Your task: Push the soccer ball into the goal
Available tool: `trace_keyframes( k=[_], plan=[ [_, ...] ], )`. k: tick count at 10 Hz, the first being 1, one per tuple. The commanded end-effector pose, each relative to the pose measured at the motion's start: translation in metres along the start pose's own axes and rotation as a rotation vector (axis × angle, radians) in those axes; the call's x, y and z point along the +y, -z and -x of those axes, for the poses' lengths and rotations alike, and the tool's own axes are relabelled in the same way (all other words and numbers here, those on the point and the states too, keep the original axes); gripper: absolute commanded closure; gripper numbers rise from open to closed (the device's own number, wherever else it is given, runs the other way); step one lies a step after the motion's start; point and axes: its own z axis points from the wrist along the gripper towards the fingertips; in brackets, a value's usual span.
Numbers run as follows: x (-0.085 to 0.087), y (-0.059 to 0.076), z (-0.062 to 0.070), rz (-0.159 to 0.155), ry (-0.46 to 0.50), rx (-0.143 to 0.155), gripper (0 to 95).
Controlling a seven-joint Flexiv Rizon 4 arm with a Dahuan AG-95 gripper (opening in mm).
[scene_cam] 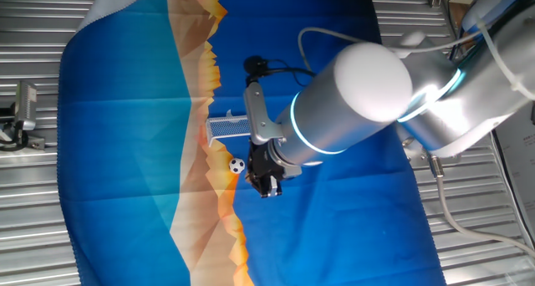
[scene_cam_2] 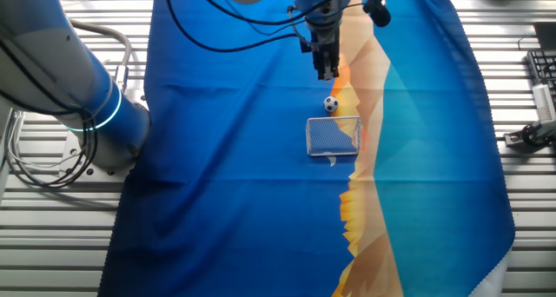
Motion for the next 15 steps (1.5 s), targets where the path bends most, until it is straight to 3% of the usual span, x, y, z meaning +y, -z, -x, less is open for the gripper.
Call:
trace_keyframes(
  k=[1, 6, 9, 15],
  plan=[
    [0.0005, 0.0000, 0.0006, 0.011, -0.014, 0.036, 95.0],
    [0.0005, 0.0000, 0.0006, 0.014, 0.005, 0.044, 95.0],
    [0.0005, 0.0000, 0.0006, -0.006, 0.009, 0.050, 95.0],
    [0.0005, -0.0001, 0.0006, 0.004, -0.022, 0.040, 95.0]
  ],
)
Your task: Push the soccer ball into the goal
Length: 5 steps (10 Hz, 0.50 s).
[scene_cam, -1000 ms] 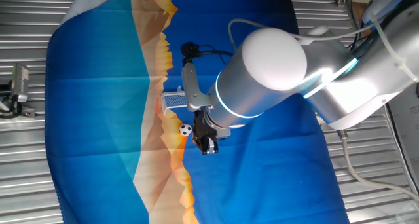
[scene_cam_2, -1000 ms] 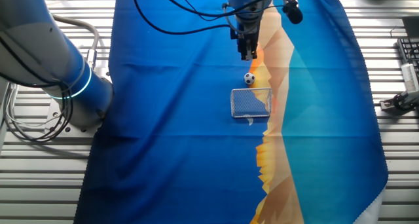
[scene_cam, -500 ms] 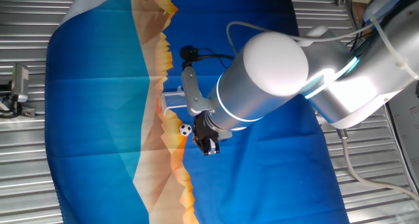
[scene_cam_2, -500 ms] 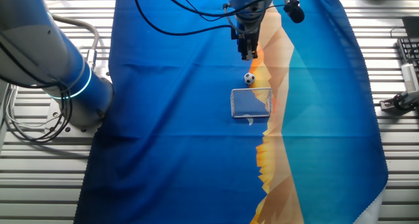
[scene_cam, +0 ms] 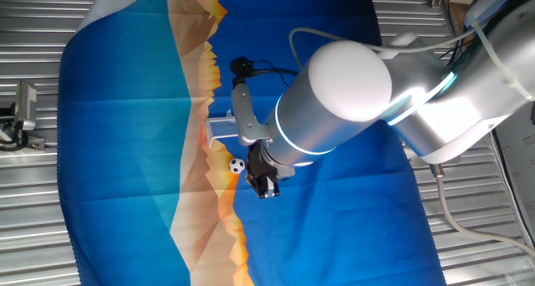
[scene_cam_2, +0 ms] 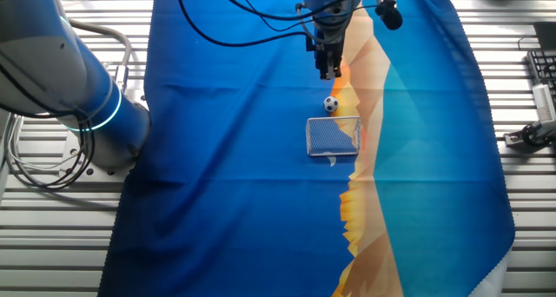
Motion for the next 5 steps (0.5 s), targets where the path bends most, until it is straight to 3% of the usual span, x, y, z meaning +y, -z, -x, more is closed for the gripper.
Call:
trace_keyframes(
  k=[1, 5],
  plan=[
    [-0.0002, 0.0006, -0.0002, -0.005, -0.013, -0.005, 95.0],
    [-0.0004, 0.0001, 0.0001, 0.005, -0.035, -0.013, 95.0]
  ],
)
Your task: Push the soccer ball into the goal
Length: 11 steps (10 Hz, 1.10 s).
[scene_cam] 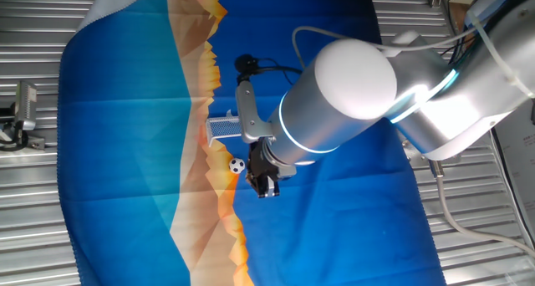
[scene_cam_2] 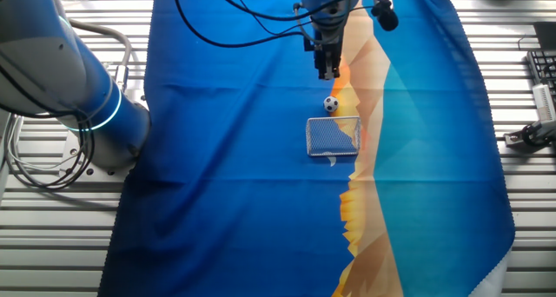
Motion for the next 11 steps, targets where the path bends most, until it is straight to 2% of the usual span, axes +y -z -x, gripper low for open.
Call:
trace_keyframes(
  k=[1, 11],
  plan=[
    [-0.001, -0.002, 0.001, 0.006, -0.006, -0.001, 95.0],
    [-0.001, -0.024, 0.010, 0.008, -0.001, 0.000, 95.0]
  ],
)
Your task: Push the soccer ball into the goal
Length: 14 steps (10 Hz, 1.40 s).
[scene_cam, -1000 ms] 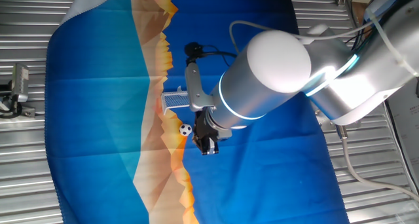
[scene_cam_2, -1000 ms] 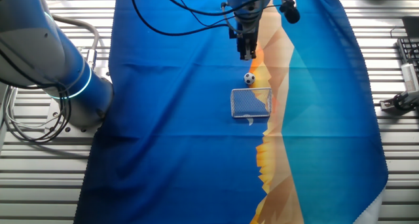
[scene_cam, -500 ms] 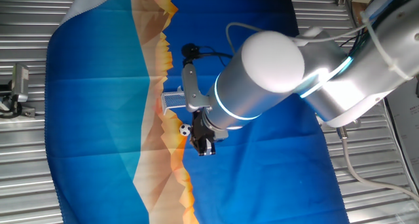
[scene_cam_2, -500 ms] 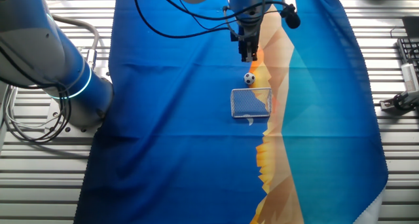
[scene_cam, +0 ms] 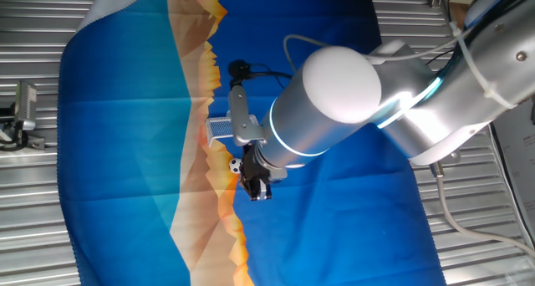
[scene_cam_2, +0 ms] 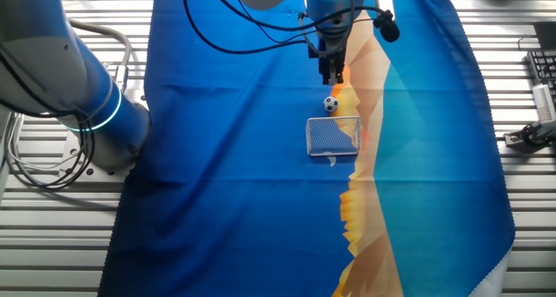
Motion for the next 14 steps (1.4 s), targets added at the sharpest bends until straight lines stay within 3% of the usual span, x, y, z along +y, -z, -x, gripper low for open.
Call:
trace_keyframes(
  k=[1, 14],
  plan=[
    [-0.001, -0.002, 0.001, 0.000, -0.001, 0.002, 95.0],
    [-0.003, -0.023, 0.004, -0.005, 0.001, 0.013, 95.0]
  ],
)
